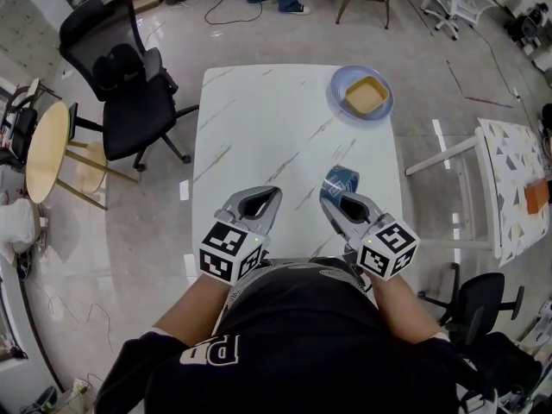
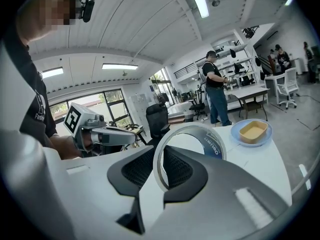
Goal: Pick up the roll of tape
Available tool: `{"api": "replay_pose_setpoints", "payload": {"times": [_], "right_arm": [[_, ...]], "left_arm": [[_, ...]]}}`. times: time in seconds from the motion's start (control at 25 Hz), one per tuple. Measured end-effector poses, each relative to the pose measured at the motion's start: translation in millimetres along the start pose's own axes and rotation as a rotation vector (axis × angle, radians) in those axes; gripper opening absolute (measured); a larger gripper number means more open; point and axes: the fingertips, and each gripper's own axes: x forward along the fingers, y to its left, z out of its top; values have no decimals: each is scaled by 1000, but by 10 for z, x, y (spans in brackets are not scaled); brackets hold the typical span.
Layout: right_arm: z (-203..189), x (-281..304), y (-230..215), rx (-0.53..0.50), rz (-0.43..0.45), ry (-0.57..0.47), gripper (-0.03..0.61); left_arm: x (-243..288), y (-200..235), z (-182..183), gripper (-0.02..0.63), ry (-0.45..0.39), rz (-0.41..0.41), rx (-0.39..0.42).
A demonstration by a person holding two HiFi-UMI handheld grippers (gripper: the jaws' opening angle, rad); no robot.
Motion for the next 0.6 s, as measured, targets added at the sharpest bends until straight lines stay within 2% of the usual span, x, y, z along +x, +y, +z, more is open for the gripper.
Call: {"api": "replay_pose_setpoints", "payload": {"times": [0.6], "right_arm": [[-5, 7, 6, 17, 11, -3, 54]], "left_arm": [[13, -5, 4, 58, -4, 1, -6]]}}
